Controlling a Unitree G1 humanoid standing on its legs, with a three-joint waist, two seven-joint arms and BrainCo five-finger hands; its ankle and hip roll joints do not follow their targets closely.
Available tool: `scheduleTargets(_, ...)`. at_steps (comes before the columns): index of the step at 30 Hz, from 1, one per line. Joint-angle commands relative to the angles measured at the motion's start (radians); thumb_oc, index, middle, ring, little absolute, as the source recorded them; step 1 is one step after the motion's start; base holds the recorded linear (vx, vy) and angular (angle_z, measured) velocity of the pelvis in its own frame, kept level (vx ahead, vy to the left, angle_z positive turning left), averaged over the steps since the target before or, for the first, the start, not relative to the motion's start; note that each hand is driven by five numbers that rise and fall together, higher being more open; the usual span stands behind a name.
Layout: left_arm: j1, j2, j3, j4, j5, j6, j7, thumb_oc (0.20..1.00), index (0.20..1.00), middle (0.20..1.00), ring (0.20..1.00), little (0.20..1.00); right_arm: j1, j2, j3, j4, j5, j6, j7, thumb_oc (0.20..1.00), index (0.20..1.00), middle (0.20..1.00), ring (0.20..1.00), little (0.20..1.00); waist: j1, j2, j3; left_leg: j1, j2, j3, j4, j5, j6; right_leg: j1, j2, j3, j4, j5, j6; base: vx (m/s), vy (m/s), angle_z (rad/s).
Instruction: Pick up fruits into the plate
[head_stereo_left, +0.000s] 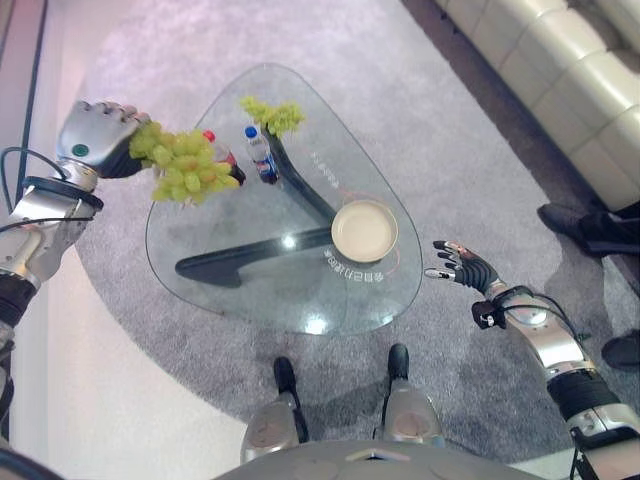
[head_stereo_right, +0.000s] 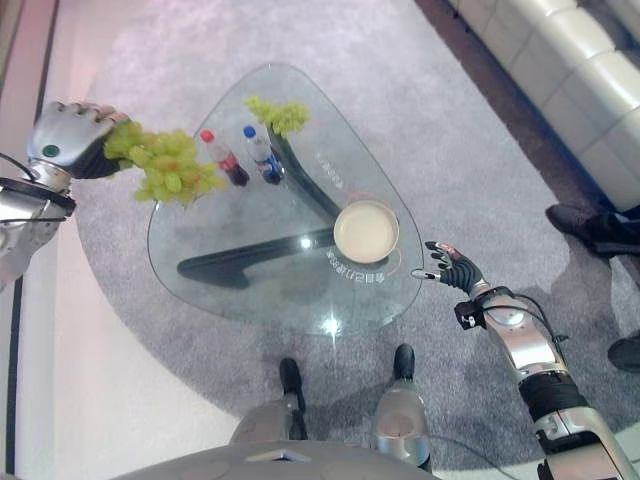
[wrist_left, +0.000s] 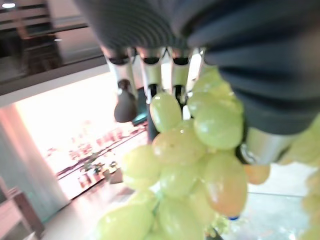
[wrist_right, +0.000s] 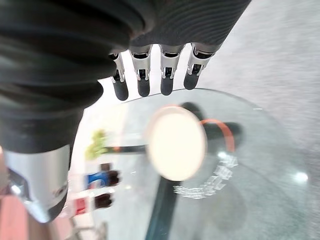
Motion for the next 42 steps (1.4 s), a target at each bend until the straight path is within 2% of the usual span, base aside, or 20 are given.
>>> scheduleTargets(1, -0.096, 0.079, -0.022, -0.024, 0.105, 0.008, -0.020, 0.200, 0.200, 0.200, 0.200, 0.200, -0.071, -0.047, 0.053, -0.083, 0.106, 0.070, 0.142, 1.000, 1.000, 1.000, 1.000, 1.000, 0.012, -0.030, -0.082, -0.026, -0.021, 0.012, 0.069, -0.103, -0.007, 0.018, -0.019, -0.054, 0.090, -0.106, 0.011, 0.05, -0.015, -0.02)
scheduleTargets(3, -0.175, 0.098, -0.093, -0.074, 0.180, -0.008, -0.040, 0.200, 0.200, 0.200, 0.200, 0.200, -0.172, -0.045, 0.118, -0.122, 0.228, 0.229, 0.228, 1.000, 1.000, 1.000, 1.000, 1.000, 0.026, -0.033, -0.116, 0.001, -0.016, 0.012, 0.060, -0.103, -0.007, 0.053, -0.022, -0.067, 0.070, -0.101, 0.010, 0.08, -0.036, -0.05)
scheduleTargets(6, -0.280, 0.098, -0.176, -0.117, 0.227, -0.020, -0.055, 0.200, 0.200, 0.200, 0.200, 0.200, -0.262, -0.016, 0.189, -0.120, 0.343, 0.340, 0.255, 1.000, 1.000, 1.000, 1.000, 1.000, 0.043, -0.038, -0.143, 0.020, -0.010, 0.013, 0.055, -0.106, -0.008, 0.082, -0.024, -0.084, 0.050, -0.096, 0.011, 0.04, -0.046, 0.03)
scheduleTargets(9, -0.356, 0.091, -0.237, -0.155, 0.253, -0.031, -0.095, 0.200, 0.200, 0.200, 0.200, 0.200, -0.321, 0.015, 0.236, -0.121, 0.418, 0.396, 0.255, 1.000, 1.000, 1.000, 1.000, 1.000, 0.055, -0.041, -0.160, 0.033, -0.007, 0.009, 0.046, -0.108, -0.007, 0.098, -0.024, -0.090, 0.037, -0.094, 0.013, 0.01, -0.038, 0.06)
scheduleTargets(12, -0.430, 0.075, -0.296, -0.213, 0.241, -0.018, -0.144, 0.200, 0.200, 0.200, 0.200, 0.200, -0.391, 0.060, 0.288, -0.147, 0.527, 0.463, 0.214, 1.000, 1.000, 1.000, 1.000, 1.000, 0.069, -0.047, -0.174, 0.040, -0.004, 0.004, 0.045, -0.113, -0.004, 0.108, -0.020, -0.093, 0.032, -0.097, 0.012, -0.01, -0.027, 0.01)
scheduleTargets(14, -0.443, 0.066, -0.311, -0.218, 0.260, -0.019, -0.151, 0.200, 0.200, 0.200, 0.200, 0.200, -0.409, 0.072, 0.304, -0.149, 0.557, 0.469, 0.203, 1.000, 1.000, 1.000, 1.000, 1.000, 0.072, -0.049, -0.176, 0.042, -0.003, 0.002, 0.044, -0.113, -0.003, 0.111, -0.019, -0.092, 0.031, -0.097, 0.011, 0.00, 0.000, 0.00)
scheduleTargets(17, -0.475, 0.041, -0.339, -0.262, 0.262, 0.012, -0.167, 0.200, 0.200, 0.200, 0.200, 0.200, -0.469, 0.119, 0.353, -0.196, 0.706, 0.507, 0.124, 1.000, 1.000, 1.000, 1.000, 1.000, 0.079, -0.054, -0.191, 0.053, 0.001, -0.001, 0.039, -0.115, -0.001, 0.124, -0.016, -0.087, 0.023, -0.100, 0.012, 0.00, -0.010, 0.01)
scheduleTargets(21, -0.482, -0.003, -0.340, -0.270, 0.250, 0.056, -0.155, 0.200, 0.200, 0.200, 0.200, 0.200, -0.503, 0.173, 0.376, -0.227, 0.785, 0.503, 0.047, 1.000, 1.000, 1.000, 1.000, 1.000, 0.084, -0.057, -0.201, 0.059, 0.004, 0.001, 0.039, -0.116, -0.001, 0.133, -0.015, -0.084, 0.017, -0.100, 0.013, 0.00, 0.000, 0.00)
scheduleTargets(25, -0.475, -0.041, -0.326, -0.287, 0.260, 0.045, -0.166, 0.200, 0.200, 0.200, 0.200, 0.200, -0.531, 0.214, 0.393, -0.271, 0.842, 0.477, -0.021, 1.000, 1.000, 1.000, 1.000, 1.000, 0.089, -0.060, -0.211, 0.065, 0.008, 0.000, 0.037, -0.117, -0.003, 0.140, -0.017, -0.081, 0.011, -0.097, 0.018, 0.01, -0.002, -0.01)
scheduleTargets(29, -0.474, -0.061, -0.326, -0.308, 0.254, 0.021, -0.192, 0.200, 0.200, 0.200, 0.200, 0.200, -0.548, 0.224, 0.395, -0.304, 0.834, 0.440, -0.072, 1.000, 1.000, 1.000, 1.000, 1.000, 0.090, -0.060, -0.216, 0.068, 0.010, -0.001, 0.037, -0.118, -0.004, 0.144, -0.020, -0.080, 0.005, -0.093, 0.022, 0.01, -0.003, -0.02)
scheduleTargets(30, -0.465, -0.067, -0.323, -0.320, 0.248, 0.016, -0.200, 0.200, 0.200, 0.200, 0.200, 0.200, -0.557, 0.219, 0.394, -0.324, 0.773, 0.403, -0.098, 1.000, 1.000, 1.000, 1.000, 1.000, 0.089, -0.060, -0.219, 0.068, 0.010, 0.000, 0.036, -0.119, -0.005, 0.143, -0.021, -0.078, 0.004, -0.092, 0.025, 0.00, 0.000, 0.00)
scheduleTargets(33, -0.449, -0.075, -0.314, -0.338, 0.246, 0.018, -0.219, 0.200, 0.200, 0.200, 0.200, 0.200, -0.558, 0.212, 0.391, -0.334, 0.758, 0.396, -0.133, 1.000, 1.000, 1.000, 1.000, 1.000, 0.087, -0.058, -0.220, 0.069, 0.011, -0.001, 0.035, -0.118, -0.005, 0.143, -0.022, -0.074, 0.004, -0.091, 0.026, 0.00, 0.000, 0.00)
scheduleTargets(34, -0.429, -0.075, -0.298, -0.348, 0.250, 0.012, -0.222, 0.200, 0.200, 0.200, 0.200, 0.200, -0.551, 0.205, 0.380, -0.338, 0.674, 0.361, -0.128, 1.000, 1.000, 1.000, 1.000, 1.000, 0.085, -0.058, -0.220, 0.071, 0.010, 0.000, 0.034, -0.120, -0.004, 0.143, -0.023, -0.071, 0.003, -0.091, 0.027, 0.02, 0.021, -0.04)
scheduleTargets(42, -0.364, -0.078, -0.262, -0.367, 0.285, 0.009, -0.250, 0.200, 0.200, 0.200, 0.200, 0.200, -0.541, 0.189, 0.357, -0.362, 0.579, 0.312, -0.168, 1.000, 1.000, 1.000, 1.000, 1.000, 0.078, -0.052, -0.218, 0.073, 0.009, 0.000, 0.033, -0.122, -0.003, 0.140, -0.023, -0.062, 0.006, -0.093, 0.030, 0.00, 0.007, -0.02)
